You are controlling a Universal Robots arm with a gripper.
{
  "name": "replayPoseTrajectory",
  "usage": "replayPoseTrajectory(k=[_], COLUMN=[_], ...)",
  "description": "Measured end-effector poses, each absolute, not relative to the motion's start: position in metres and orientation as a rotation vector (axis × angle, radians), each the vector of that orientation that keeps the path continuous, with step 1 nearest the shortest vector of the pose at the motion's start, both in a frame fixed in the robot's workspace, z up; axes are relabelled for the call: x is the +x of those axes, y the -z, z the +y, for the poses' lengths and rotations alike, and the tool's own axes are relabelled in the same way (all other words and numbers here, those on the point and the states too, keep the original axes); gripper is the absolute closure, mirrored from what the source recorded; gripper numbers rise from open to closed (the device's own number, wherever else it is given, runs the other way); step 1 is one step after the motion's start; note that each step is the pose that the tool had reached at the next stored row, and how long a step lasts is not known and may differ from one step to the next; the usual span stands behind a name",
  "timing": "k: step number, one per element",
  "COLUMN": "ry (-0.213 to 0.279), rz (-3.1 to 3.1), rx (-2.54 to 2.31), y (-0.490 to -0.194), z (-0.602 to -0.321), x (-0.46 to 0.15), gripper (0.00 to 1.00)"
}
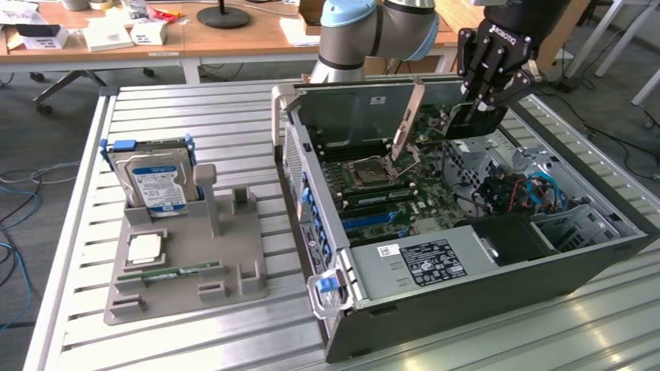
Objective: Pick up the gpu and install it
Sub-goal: 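Insert the gpu into the slot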
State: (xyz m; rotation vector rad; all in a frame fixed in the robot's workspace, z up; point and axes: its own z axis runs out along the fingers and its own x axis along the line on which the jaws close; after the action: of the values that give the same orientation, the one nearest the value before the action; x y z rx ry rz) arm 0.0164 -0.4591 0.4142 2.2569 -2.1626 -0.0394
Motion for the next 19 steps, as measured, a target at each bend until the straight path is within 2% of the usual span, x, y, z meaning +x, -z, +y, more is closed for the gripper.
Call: replayPoseTrajectory(k=[19], ry=[0.029], rz=[-2.168], rx=[2.263], y=[-0.4142], z=[-0.4591], x=[0.015], gripper=[0.74])
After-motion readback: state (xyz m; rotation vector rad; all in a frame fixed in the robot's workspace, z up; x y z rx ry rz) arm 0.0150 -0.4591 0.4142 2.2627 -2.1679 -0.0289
